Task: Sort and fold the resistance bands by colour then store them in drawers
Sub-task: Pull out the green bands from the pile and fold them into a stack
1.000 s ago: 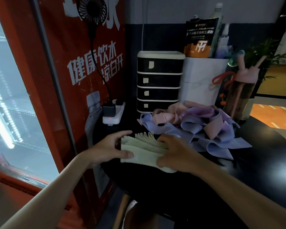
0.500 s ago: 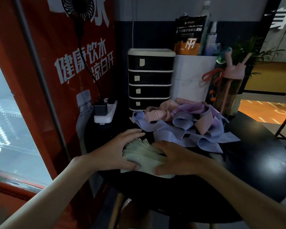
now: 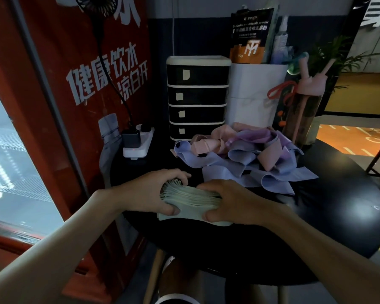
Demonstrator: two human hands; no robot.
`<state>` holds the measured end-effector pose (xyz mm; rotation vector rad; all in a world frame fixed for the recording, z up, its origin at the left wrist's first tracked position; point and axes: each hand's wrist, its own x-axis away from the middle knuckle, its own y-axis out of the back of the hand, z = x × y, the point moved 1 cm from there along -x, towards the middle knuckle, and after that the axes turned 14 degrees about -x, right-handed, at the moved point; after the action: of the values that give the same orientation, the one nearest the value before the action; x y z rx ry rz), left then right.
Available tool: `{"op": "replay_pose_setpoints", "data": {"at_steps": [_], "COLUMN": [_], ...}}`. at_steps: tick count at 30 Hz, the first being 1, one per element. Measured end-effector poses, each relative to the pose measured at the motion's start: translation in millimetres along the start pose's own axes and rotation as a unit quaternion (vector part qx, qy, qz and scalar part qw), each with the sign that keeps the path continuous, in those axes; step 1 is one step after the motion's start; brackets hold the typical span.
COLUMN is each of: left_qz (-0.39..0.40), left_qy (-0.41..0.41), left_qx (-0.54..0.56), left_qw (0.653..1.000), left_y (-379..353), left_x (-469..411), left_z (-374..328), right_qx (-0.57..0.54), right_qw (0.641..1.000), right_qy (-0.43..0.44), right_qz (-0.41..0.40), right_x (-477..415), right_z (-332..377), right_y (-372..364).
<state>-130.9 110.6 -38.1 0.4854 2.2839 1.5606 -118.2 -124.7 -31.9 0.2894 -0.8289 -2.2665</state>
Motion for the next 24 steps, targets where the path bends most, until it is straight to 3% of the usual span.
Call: {"op": "replay_pose_setpoints", "data": {"at_steps": [8, 17, 24], "left_qz": [-0.019, -0.065, -0.019], "left_qy": [-0.01, -0.006, -0.021], "left_qx": [-0.001, 0.116, 0.181], "left_qw": [1.0, 0.991, 0.983], "left_y": [-4.8, -23.3, -22.9], "left_x": [11.1, 6.1, 7.5], "left_z": [7.0, 22.6, 23.6], "right_qx": [0.0, -0.015, 0.005], "right_qw": [1.0, 0.997, 0.997], "right_qy": [0.027, 0.062, 0.053], "right_qz": [-0.002, -0.047, -0.06], "right_x": [-1.1, -0.6, -0.4], "right_z": [-3.8, -16.6, -26.8], "right_y": [0.2, -2.9, -2.6]}}
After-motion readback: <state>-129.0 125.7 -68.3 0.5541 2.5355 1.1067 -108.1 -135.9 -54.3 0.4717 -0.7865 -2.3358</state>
